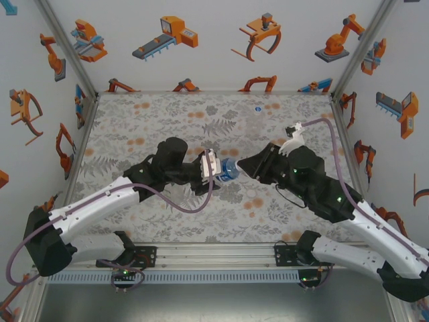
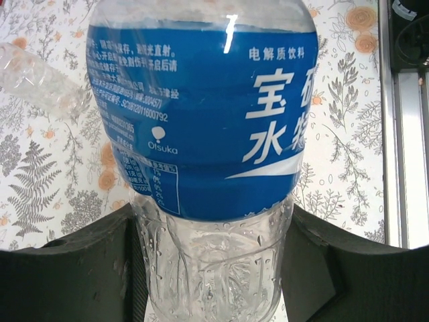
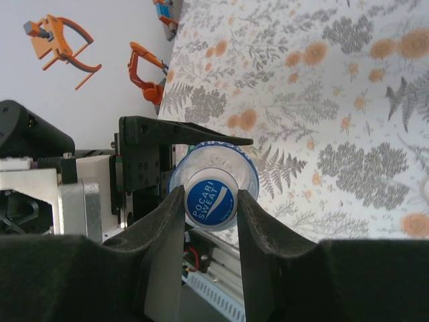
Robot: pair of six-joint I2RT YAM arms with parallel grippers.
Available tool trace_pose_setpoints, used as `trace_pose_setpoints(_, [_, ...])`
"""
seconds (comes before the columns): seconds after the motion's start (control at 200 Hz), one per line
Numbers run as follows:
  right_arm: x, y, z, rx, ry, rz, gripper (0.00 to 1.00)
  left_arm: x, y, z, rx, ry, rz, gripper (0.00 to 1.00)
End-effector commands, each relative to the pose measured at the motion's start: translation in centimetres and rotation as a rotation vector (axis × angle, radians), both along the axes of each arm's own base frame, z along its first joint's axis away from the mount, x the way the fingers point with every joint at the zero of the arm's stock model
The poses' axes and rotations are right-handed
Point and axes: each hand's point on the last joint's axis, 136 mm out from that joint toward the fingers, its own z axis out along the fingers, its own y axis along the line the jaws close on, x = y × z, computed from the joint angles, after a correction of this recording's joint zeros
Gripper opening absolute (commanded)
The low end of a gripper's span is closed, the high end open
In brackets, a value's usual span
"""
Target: Screw on the bottle caps
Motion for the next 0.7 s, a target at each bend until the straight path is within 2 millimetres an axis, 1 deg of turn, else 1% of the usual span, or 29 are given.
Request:
trace_pose_setpoints(0.0, [-0.8,0.3,4.0,-0.025,-0.263,0.096,0.33,-1.4,-0.8,3.1,-0.067,-0.014,-0.091,0.00])
trace_pose_setpoints(0.01, [-0.9,0.3,4.2,-0.032,-0.277,0.103,0.33,-1.5,-0.8,3.1,-0.066,-0.012,-0.097,0.00])
trace_pose_setpoints(0.02, [-1.1,0.3,4.6,-0.045,-0.312,0.120,0.37,-1.6,-0.8,3.1,-0.063,-0.008,-0.102,0.00])
trace_pose_setpoints(0.03, [-1.2,0.4,4.7,-0.052,-0.326,0.128,0.37,-1.7,-0.7,2.9,-0.058,-0.002,-0.107,0.00])
trace_pose_setpoints(0.045, [-1.6,0.4,5.3,-0.072,-0.376,0.156,0.41,-1.9,-0.7,2.9,-0.054,0.003,-0.116,0.00])
trace_pose_setpoints(0.125, [-3.8,0.9,7.3,-0.151,-0.586,0.288,0.48,-2.9,-0.4,2.9,-0.045,0.026,-0.157,0.00])
trace_pose_setpoints(0.16, [-5.2,1.2,7.9,-0.183,-0.688,0.362,0.51,-3.4,-0.2,3.0,-0.047,0.032,-0.176,0.00])
trace_pose_setpoints(0.185, [-5.9,1.3,8.2,-0.201,-0.742,0.399,0.51,-3.8,-0.1,3.0,-0.051,0.039,-0.191,0.00])
trace_pose_setpoints(0.255, [-8.6,2.0,8.8,-0.246,-0.918,0.549,0.54,-5.0,0.2,3.3,-0.057,0.055,-0.246,0.00])
trace_pose_setpoints(0.275, [-9.6,2.2,8.8,-0.264,-0.980,0.607,0.54,-5.3,0.4,3.4,-0.058,0.058,-0.260,0.00])
trace_pose_setpoints(0.32, [-11.3,2.6,8.7,-0.288,-1.072,0.702,0.55,-5.9,0.6,3.7,-0.061,0.065,-0.284,0.00])
trace_pose_setpoints(0.365, [-12.5,2.8,8.6,-0.299,-1.136,0.778,0.56,-6.4,0.9,4.1,-0.065,0.072,-0.300,0.00])
trace_pose_setpoints(0.426, [-13.8,3.1,8.3,-0.305,-1.194,0.865,0.57,-7.0,1.2,4.5,-0.074,0.078,-0.324,0.00])
trace_pose_setpoints(0.531, [-15.2,3.6,7.7,-0.291,-1.221,0.986,0.57,-7.7,1.5,4.8,-0.084,0.093,-0.346,0.00])
trace_pose_setpoints(0.601, [-15.3,3.9,7.4,-0.288,-1.210,1.017,0.57,-8.1,1.7,4.9,-0.090,0.102,-0.357,0.00])
trace_pose_setpoints(0.696, [-14.9,4.3,7.0,-0.293,-1.195,1.018,0.54,-8.3,1.8,5.0,-0.093,0.107,-0.362,0.00])
